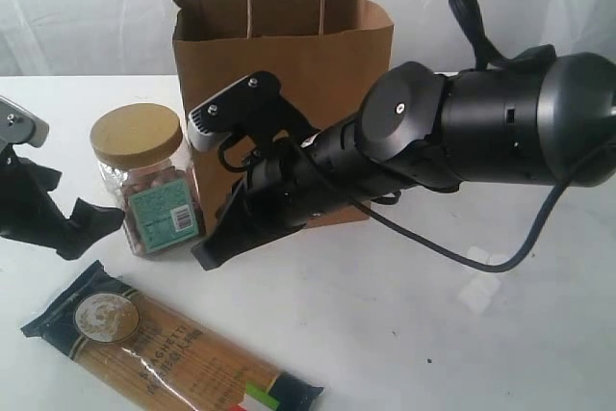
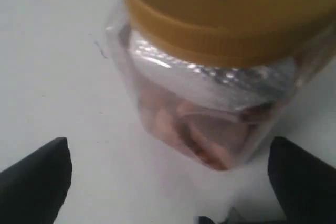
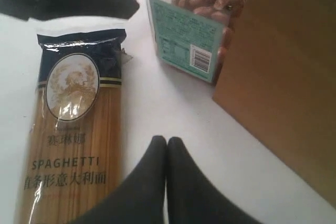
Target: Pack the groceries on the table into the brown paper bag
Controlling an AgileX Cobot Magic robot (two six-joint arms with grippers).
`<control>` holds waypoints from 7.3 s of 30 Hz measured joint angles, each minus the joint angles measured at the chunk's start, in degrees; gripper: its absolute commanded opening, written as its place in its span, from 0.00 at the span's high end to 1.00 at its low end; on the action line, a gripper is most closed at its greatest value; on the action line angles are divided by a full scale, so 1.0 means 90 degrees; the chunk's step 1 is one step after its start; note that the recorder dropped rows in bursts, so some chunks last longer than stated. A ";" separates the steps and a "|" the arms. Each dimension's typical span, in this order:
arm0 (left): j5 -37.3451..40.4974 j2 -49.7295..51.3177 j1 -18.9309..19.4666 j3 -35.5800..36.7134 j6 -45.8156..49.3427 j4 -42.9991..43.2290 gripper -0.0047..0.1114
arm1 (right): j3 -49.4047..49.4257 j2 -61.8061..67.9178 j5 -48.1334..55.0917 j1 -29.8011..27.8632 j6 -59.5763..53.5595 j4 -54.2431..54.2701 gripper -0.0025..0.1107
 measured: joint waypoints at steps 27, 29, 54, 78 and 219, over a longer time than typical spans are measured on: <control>-0.1249 0.1128 0.0000 0.0000 0.3482 -0.2054 0.05 | 0.0000 0.0000 0.0676 0.0000 0.0000 0.0000 0.98; -0.1353 0.1252 0.0000 -0.0005 0.3717 -0.2282 0.05 | 0.0000 0.0000 0.0750 0.0000 0.0000 0.0000 0.98; -0.1490 0.1971 0.0000 -0.0872 0.3905 -0.2427 0.05 | 0.0000 0.0000 0.1120 0.0000 0.0000 0.0000 0.98; -0.1313 0.1971 0.0000 -0.0872 0.2863 -0.1705 0.05 | 0.0000 0.0000 0.1422 0.0000 0.0000 0.0000 0.98; -0.3721 0.3458 0.1673 -0.5342 -0.0390 -0.0982 0.95 | 0.0000 0.0000 0.1411 0.0000 0.0312 0.0008 0.98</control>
